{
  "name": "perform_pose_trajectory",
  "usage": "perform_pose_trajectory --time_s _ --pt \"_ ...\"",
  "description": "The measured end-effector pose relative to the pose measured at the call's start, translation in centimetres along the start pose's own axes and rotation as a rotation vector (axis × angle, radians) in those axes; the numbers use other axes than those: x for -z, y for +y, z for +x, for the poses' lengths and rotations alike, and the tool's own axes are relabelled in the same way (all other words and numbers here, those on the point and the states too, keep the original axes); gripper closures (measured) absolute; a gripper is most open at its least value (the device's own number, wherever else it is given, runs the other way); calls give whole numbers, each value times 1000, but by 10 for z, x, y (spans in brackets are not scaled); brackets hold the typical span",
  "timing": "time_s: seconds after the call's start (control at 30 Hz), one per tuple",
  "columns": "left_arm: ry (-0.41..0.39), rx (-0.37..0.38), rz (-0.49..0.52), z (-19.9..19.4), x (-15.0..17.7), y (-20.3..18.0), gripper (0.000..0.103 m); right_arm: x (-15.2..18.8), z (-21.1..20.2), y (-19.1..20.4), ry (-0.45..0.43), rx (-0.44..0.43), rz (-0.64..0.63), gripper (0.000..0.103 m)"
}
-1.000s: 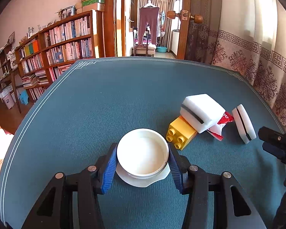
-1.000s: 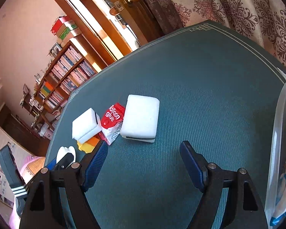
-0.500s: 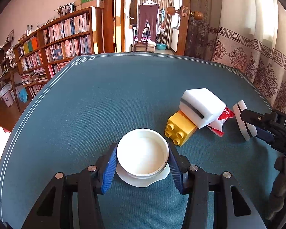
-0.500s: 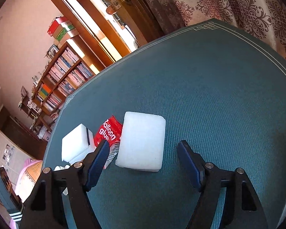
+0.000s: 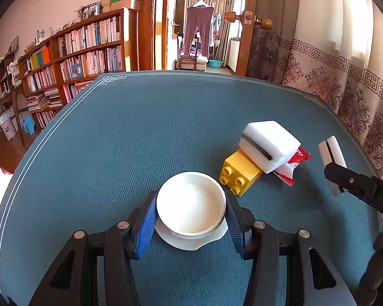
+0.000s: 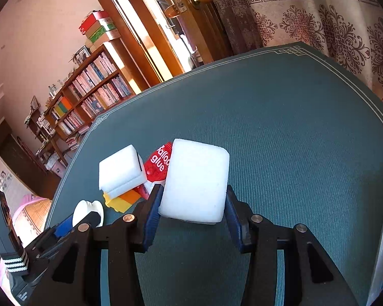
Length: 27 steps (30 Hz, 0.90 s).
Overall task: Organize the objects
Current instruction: 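Carry the white square box with the right gripper over the clear tub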
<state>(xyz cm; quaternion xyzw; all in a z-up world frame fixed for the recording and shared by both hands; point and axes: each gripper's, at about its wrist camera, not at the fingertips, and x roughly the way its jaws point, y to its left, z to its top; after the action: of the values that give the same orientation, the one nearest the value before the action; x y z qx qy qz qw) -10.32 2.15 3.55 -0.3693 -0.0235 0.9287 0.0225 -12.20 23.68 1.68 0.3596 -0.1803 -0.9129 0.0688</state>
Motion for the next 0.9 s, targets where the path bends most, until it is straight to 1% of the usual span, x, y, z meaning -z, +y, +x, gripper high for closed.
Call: perform_pose_trajectory --time_s 0.2,0.5,0.7,0.9 --pt "-3 30 3 -5 1 -6 50 12 -25 12 -30 9 -36 55" --pt "-10 95 63 -16 9 -31 50 23 -65 7 -70 25 -29 55" --pt "-12 132 101 -22 15 -44 50 30 -92 6 -116 70 -52 55" --pt "-11 151 134 -24 19 -57 50 34 -123 -6 -157 120 -47 55"
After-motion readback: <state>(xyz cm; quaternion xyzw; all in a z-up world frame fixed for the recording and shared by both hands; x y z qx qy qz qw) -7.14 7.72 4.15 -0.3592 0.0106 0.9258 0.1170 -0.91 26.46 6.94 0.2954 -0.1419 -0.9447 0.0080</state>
